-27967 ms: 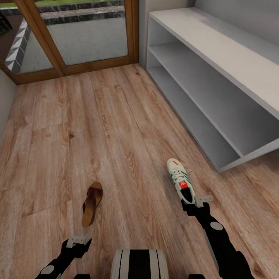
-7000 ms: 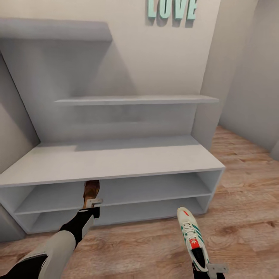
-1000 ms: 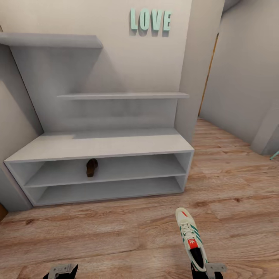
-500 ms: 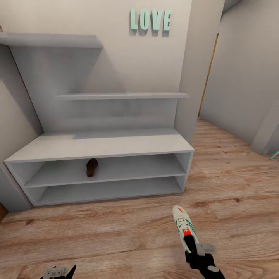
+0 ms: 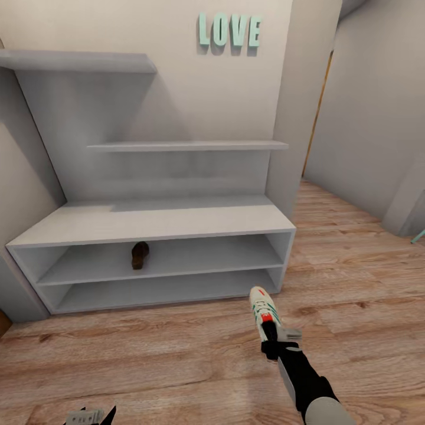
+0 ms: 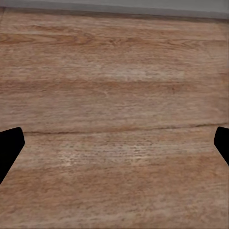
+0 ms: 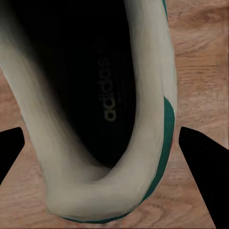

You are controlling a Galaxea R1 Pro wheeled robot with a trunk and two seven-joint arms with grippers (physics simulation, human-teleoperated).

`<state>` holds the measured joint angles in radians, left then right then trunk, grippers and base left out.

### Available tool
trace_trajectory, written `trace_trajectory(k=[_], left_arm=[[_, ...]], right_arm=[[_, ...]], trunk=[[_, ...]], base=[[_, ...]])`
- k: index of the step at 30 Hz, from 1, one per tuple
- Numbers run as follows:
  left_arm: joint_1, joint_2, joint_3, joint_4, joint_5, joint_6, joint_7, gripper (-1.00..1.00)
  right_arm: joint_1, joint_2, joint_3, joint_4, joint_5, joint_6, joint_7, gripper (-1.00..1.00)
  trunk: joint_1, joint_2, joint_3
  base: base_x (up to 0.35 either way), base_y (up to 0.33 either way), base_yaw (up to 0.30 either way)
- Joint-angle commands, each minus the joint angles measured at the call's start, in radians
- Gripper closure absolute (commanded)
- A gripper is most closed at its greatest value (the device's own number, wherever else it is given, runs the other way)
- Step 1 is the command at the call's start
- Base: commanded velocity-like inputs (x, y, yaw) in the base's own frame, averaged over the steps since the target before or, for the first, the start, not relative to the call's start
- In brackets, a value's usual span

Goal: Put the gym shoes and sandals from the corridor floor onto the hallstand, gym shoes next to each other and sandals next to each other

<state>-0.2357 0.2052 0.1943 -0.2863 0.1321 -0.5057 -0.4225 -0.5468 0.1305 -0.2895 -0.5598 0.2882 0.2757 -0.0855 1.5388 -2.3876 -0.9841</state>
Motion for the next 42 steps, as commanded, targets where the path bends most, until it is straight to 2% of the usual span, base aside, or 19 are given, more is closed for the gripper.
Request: trace_trajectory(k=[1,4,8,9,10,12,25,42], left_arm=[[-0.001,0.0,0.001,0.001,0.011,0.001,-0.01,-1.0],[-0.001,-0.002,-0.001,0.001,0.01,0.003,-0.01,-1.0],[-0.001,-0.005,-0.003,0.003,0.008,0.006,-0.009,-1.0],[-0.001,-0.007,-0.003,0.004,0.008,0.006,-0.009,-1.0],[-0.001,-0.009,-0.004,0.004,0.003,0.006,-0.009,-1.0],[-0.001,-0.01,-0.004,0.003,0.0,0.006,-0.009,-1.0],[-0.001,-0.01,-0.004,0.003,-0.002,0.007,-0.009,-1.0],[-0.001,-0.009,-0.003,0.003,-0.002,0.006,-0.008,-1.0]], right_arm=[[-0.005,0.002,-0.005,-0.002,0.005,0.005,-0.007,1.0],[-0.02,0.006,-0.005,-0.003,0.005,0.009,-0.037,1.0],[-0.022,0.011,0.004,-0.001,0.005,0.007,-0.039,1.0],[-0.022,0.013,0.027,0.001,0.005,0.007,-0.038,1.0],[-0.022,0.015,0.107,0.0,0.004,0.005,-0.04,1.0],[-0.022,0.015,0.125,-0.001,0.003,0.005,-0.04,1.0],[-0.022,0.015,0.133,-0.001,0.001,0.002,-0.04,1.0],[-0.022,0.015,0.132,0.003,0.0,0.002,-0.04,1.0]], trunk=[[0.0,0.0,-0.001],[0.0,0.0,-0.001],[0.0,0.0,-0.001],[0.0,0.0,-0.001],[0.0,0.0,-0.001],[0.0,0.0,-0.001],[0.0,0.0,-0.001],[0.0,0.0,-0.001]], base=[[0.0,0.0,0.0],[0.0,0.0,0.0],[0.0,0.0,-0.042],[0.0,0.0,-0.016],[0.0,0.0,-0.003],[0.0,0.0,-0.001],[0.034,0.0,0.0],[0.316,0.0,0.0]])
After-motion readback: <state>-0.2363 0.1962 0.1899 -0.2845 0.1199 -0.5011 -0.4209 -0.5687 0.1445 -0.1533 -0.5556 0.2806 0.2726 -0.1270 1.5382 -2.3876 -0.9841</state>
